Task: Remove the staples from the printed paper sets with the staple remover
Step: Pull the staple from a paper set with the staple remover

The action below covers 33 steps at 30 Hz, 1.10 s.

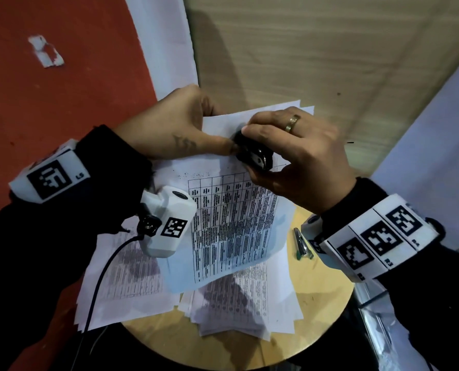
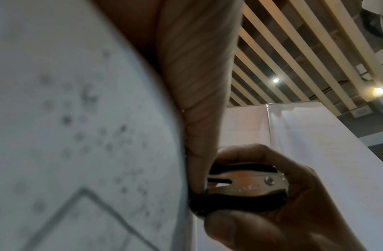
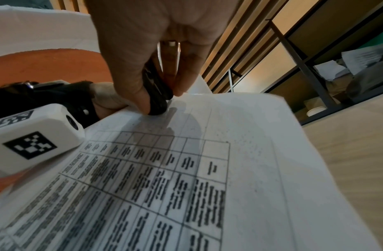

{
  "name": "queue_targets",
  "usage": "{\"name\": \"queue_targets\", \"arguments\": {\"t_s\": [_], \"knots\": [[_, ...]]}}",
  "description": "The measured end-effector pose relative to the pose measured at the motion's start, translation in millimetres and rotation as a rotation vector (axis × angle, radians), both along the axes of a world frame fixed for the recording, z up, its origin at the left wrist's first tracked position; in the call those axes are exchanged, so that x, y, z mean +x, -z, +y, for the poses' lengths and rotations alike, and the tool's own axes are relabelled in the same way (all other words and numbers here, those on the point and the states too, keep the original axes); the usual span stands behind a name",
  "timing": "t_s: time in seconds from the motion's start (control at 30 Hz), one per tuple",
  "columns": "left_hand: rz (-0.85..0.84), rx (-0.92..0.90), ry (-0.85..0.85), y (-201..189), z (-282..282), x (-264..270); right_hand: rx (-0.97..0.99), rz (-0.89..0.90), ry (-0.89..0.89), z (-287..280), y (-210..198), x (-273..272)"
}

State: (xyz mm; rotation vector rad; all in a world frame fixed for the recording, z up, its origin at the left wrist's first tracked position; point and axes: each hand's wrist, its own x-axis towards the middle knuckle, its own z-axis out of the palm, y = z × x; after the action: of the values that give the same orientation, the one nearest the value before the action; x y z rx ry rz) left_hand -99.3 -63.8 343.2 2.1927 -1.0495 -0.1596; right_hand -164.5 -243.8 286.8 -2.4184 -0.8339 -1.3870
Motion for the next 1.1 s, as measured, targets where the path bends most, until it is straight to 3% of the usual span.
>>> {"name": "queue_targets", "arguments": {"t_s": [0.37, 0.73, 0.87, 1.1], "knots": [[0.080, -0.080, 0.027, 7.0, 0.0, 6.9, 0.118, 0.096, -0.043, -2.3, 3.0, -2.9], [0.194, -0.301, 0.064, 9.8, -1.3, 3.0, 0.477, 0.227, -0.180, -3.6, 5.6, -9.7], [0.131, -0.335, 0.020, 11.5, -5.1, 0.5, 0.535, 0.211, -0.186, -2.5, 5.3, -8.1], [-0.171, -0.372, -0.169, 19.3, -13.6, -4.4, 0.474, 0.091, -0.045, 8.2, 6.5, -3.1]]}}
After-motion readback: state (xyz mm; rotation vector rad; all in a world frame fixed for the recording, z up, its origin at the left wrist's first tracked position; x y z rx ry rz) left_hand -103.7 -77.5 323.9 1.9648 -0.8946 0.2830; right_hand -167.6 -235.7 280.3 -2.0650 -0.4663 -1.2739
